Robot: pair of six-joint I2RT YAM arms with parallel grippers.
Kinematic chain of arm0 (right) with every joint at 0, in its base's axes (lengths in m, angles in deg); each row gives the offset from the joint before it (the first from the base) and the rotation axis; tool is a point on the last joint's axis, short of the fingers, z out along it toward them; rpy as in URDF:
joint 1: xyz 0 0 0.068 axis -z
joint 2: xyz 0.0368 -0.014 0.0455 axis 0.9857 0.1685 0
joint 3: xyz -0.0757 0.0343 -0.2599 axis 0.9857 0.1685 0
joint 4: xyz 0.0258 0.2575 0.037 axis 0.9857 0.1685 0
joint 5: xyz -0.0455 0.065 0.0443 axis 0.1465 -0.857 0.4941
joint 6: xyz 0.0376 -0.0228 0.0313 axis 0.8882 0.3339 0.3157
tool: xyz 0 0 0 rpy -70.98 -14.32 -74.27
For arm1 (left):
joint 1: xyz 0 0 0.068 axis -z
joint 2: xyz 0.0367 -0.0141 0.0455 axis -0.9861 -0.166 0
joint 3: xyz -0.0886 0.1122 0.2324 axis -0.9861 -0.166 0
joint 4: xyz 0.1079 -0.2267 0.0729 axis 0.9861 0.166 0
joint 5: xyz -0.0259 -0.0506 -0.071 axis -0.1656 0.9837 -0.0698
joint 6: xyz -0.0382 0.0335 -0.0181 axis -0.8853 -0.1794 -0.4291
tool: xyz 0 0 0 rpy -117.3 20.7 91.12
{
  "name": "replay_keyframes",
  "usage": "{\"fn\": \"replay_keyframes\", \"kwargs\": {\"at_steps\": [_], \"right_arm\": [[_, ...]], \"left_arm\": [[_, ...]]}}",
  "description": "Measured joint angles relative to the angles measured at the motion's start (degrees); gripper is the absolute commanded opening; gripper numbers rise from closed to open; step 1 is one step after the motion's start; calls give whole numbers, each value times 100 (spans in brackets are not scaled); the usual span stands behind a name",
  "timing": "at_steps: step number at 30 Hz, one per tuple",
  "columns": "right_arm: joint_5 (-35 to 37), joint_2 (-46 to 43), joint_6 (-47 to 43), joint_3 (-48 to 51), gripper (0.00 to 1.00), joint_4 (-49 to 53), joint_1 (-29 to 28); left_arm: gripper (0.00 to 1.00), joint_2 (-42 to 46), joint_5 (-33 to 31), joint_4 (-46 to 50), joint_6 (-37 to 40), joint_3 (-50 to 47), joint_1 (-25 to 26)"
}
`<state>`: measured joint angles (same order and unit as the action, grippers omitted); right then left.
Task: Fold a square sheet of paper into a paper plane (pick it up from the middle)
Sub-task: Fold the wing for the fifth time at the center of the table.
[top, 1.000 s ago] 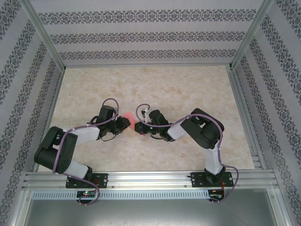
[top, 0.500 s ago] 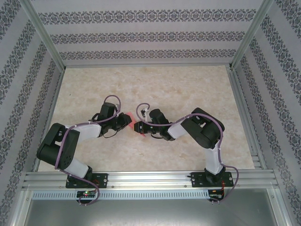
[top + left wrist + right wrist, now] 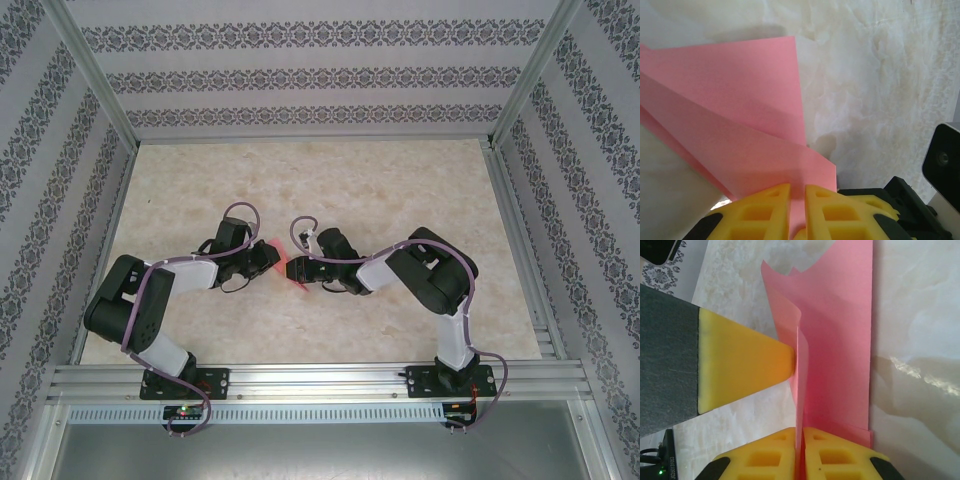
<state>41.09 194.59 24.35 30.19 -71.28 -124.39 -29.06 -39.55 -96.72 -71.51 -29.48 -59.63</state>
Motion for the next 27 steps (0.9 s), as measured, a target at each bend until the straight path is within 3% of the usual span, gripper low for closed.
{"fn": "replay_keyframes", "kwargs": {"at_steps": [10,19,27], "right_arm": [[0,9,0,-133,9,299,0],[-79,-39,0,-289,19,621,0],[-81,-343,-22,-323,22,1427,0]], "left_arm": [[16,-203,7,26,39,94,0],[16,-254,4,57,66,107,0],[15,-278,4,129,92,122,0]]}}
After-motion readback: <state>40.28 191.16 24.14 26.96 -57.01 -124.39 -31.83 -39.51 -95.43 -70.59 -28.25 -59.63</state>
